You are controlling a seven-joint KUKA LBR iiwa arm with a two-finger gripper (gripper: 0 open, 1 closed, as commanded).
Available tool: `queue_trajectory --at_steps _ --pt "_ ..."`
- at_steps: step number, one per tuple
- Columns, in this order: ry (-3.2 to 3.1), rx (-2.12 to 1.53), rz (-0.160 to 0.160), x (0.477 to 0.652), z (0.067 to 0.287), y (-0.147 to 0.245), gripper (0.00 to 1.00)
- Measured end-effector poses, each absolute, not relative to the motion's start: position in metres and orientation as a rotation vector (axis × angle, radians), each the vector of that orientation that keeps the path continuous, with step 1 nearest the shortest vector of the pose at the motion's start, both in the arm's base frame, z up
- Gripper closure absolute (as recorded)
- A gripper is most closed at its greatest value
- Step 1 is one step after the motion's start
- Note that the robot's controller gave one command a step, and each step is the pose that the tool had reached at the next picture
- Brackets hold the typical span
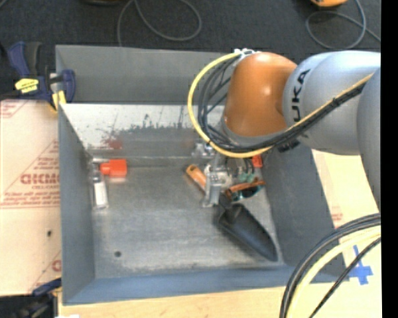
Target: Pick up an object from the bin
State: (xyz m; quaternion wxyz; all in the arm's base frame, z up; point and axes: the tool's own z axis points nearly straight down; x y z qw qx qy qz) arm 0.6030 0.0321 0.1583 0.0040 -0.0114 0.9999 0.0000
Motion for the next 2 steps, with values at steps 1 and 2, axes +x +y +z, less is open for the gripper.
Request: queue_trajectory --at_steps 1,2 --pt "3.137 -0.137 0.000 0.616 0.154 -0.011 0.00" --pt "3.129 0.098 0.002 0.613 0.161 -0.027 0.00"
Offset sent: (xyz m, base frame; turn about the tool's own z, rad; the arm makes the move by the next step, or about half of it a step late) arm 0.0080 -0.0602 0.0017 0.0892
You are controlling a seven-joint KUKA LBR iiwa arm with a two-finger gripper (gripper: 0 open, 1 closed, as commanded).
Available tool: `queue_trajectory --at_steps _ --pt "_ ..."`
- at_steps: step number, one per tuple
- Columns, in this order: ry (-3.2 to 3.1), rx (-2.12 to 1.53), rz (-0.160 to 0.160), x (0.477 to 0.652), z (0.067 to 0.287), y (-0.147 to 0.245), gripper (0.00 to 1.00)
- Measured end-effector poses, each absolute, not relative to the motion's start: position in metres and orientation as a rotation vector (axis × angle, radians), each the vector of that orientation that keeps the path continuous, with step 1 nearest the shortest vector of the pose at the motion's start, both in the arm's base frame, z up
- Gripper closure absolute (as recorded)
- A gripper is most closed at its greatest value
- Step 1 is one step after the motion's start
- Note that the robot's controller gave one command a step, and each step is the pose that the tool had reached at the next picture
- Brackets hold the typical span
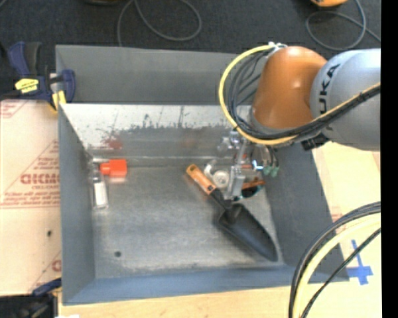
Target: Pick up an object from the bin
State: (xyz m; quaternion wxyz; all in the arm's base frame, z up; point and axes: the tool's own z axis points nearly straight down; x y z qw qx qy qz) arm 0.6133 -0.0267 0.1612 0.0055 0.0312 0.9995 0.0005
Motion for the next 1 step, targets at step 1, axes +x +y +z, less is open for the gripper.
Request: queue_trajectory --at_steps 1 --pt "3.116 0.285 0.002 0.6135 0.1007 -0.0213 0.00"
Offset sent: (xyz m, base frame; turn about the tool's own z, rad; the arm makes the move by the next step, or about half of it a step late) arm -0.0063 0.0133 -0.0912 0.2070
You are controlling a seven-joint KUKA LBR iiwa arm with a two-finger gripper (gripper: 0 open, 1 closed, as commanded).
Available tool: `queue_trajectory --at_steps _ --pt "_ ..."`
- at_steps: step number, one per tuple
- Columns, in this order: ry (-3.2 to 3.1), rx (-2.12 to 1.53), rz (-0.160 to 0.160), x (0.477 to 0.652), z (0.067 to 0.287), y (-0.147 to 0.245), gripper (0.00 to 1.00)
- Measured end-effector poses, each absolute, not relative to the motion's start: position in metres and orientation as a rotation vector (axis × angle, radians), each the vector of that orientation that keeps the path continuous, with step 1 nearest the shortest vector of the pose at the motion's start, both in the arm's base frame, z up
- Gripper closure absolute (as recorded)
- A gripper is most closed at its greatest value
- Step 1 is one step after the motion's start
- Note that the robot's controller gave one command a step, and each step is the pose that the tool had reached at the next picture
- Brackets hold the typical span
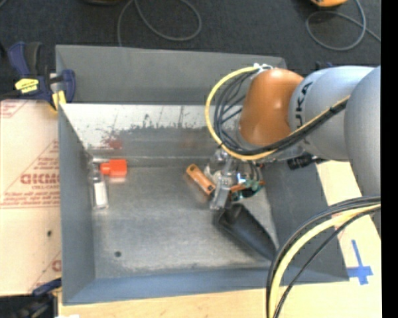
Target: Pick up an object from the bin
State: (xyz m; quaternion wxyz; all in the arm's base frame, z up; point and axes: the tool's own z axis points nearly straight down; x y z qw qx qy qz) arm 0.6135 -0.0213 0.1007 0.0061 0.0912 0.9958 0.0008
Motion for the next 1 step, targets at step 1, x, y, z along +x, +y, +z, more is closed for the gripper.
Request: queue_trajectory --at_steps 1 --pt "3.080 0.418 0.006 0.6129 0.0759 -0.0150 1.00"
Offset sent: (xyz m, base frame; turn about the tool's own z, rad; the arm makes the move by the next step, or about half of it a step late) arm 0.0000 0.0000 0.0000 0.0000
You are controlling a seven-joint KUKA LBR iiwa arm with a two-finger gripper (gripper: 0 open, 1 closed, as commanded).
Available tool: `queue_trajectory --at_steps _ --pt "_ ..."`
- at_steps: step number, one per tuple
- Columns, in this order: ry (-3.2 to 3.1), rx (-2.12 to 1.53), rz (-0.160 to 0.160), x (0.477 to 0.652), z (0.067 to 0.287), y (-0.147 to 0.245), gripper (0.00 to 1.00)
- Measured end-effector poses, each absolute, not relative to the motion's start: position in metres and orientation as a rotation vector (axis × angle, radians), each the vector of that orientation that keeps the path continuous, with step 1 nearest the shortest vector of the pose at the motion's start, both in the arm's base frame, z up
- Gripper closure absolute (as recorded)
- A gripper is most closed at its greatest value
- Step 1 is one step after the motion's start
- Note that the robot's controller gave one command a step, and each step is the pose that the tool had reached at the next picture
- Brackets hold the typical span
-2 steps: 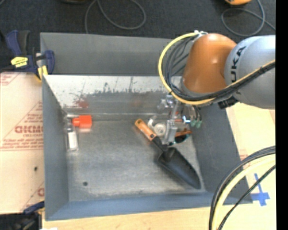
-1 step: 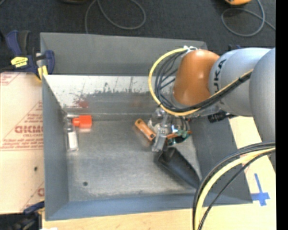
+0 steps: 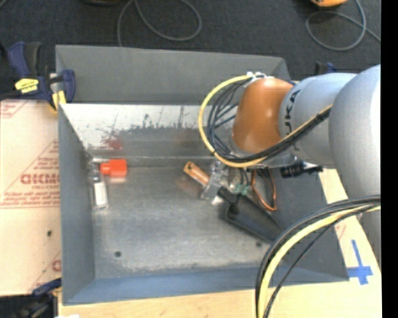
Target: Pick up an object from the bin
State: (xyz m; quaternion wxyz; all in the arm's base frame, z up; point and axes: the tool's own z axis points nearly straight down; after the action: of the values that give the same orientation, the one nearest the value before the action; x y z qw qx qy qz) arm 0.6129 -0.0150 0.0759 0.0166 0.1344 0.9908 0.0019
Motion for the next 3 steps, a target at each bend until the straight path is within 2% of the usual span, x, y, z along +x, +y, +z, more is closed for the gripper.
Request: queue_trajectory --at_steps 2,3 --pt "3.083 0.419 0.006 0.612 0.078 -0.015 1.00" --pt "3.094 0.420 0.004 0.609 0.092 -0.015 1.00"
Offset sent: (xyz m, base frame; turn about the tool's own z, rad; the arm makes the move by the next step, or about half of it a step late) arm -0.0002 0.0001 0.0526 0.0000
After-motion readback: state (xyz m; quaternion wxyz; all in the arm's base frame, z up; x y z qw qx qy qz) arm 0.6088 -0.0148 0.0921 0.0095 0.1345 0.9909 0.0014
